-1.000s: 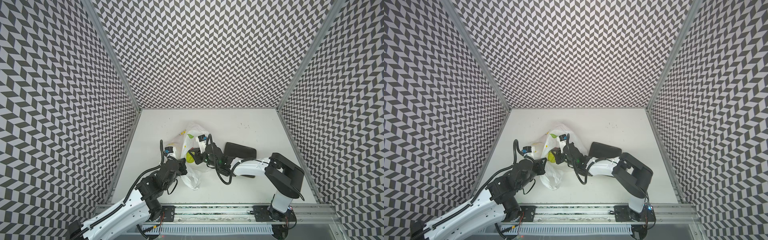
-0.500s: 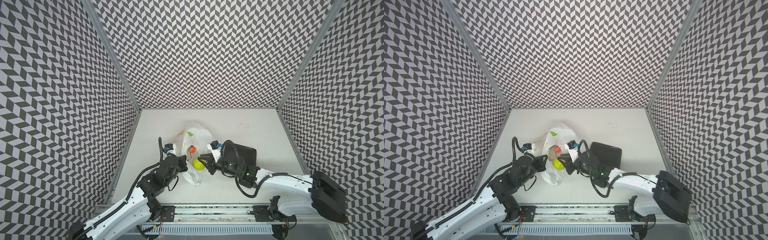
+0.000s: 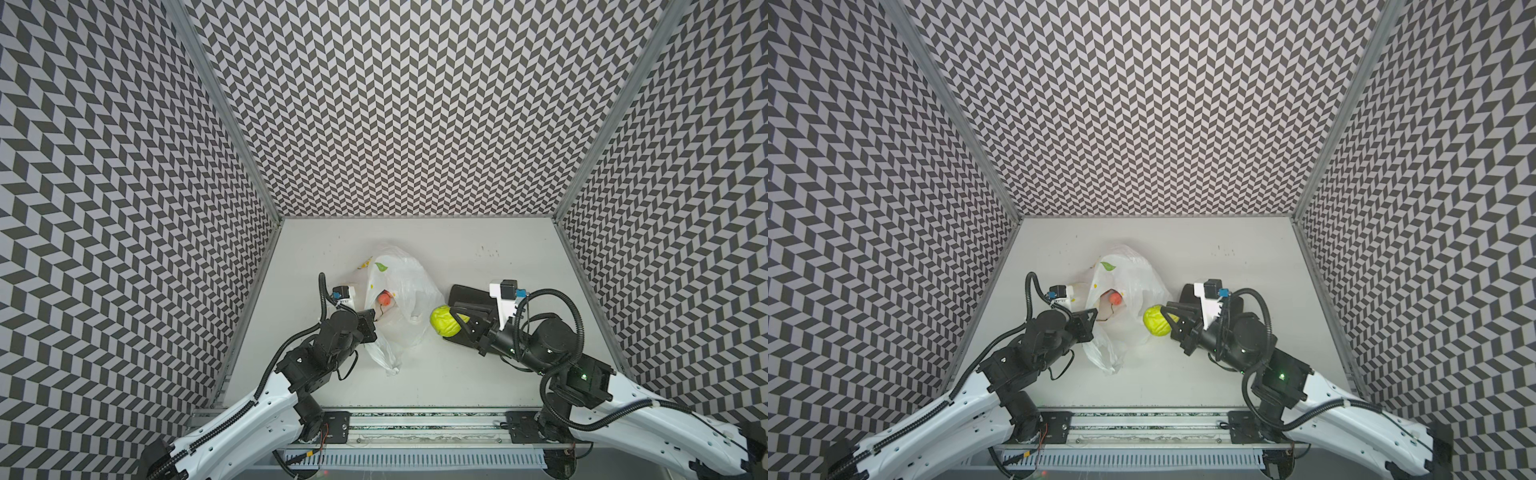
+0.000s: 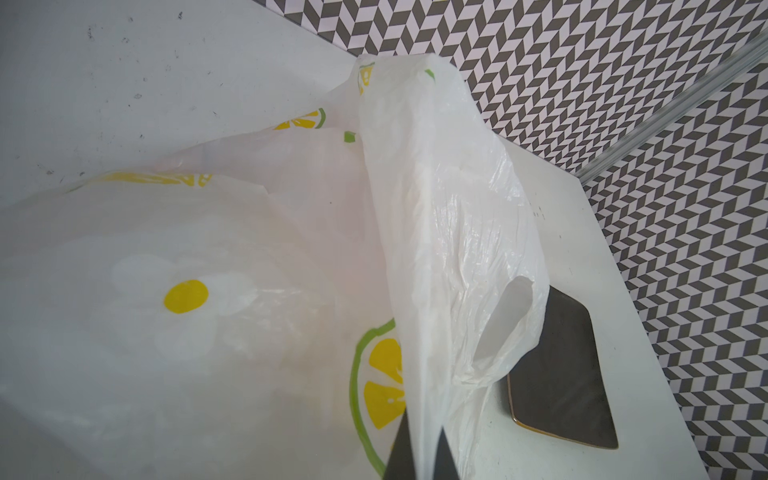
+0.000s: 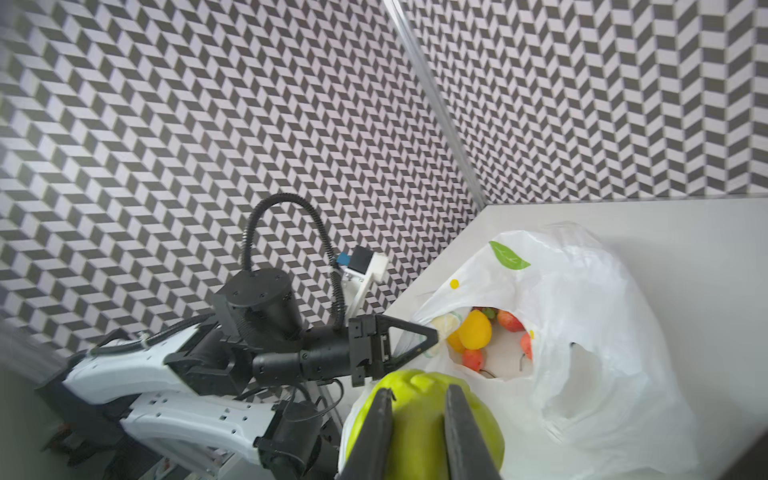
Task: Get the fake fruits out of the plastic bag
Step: 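Pull the green pear out of the bag with the right gripper, then lower the green pear onto the black pad and open the right gripper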
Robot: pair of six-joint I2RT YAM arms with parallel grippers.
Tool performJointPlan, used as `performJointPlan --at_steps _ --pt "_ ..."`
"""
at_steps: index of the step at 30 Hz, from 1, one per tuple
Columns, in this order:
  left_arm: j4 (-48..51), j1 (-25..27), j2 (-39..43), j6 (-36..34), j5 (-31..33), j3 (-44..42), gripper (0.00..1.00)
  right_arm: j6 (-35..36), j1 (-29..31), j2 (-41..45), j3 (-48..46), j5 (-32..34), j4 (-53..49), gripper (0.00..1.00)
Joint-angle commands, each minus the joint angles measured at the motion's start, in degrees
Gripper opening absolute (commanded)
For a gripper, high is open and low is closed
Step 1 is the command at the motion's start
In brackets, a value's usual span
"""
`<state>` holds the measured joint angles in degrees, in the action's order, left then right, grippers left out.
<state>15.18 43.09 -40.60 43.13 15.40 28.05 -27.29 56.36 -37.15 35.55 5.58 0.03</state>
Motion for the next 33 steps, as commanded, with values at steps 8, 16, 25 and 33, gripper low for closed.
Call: performJointPlan --at_steps 8,16,25,33 --pt "-3.73 -0.54 -0.89 0.19 -0.98 0.76 0.00 -7.97 -27.13 -4.29 -2.58 -10.66 3.98 0.10" --pt "-5.34 -0.50 -1.59 -0.48 -3.66 0.93 0.00 -10.99 -45.01 -15.50 -9.17 -21.50 13.01 0.09" --pt "-6.06 -0.48 -1.25 -0.95 -5.60 0.34 0.00 -14.05 -55.48 -21.96 -14.97 -30.86 19.90 0.10" --pt "-6.29 -0.49 -0.35 -0.68 -5.56 -0.05 0.00 -16.06 -57.54 -28.89 -16.35 -37.74 25.59 0.10"
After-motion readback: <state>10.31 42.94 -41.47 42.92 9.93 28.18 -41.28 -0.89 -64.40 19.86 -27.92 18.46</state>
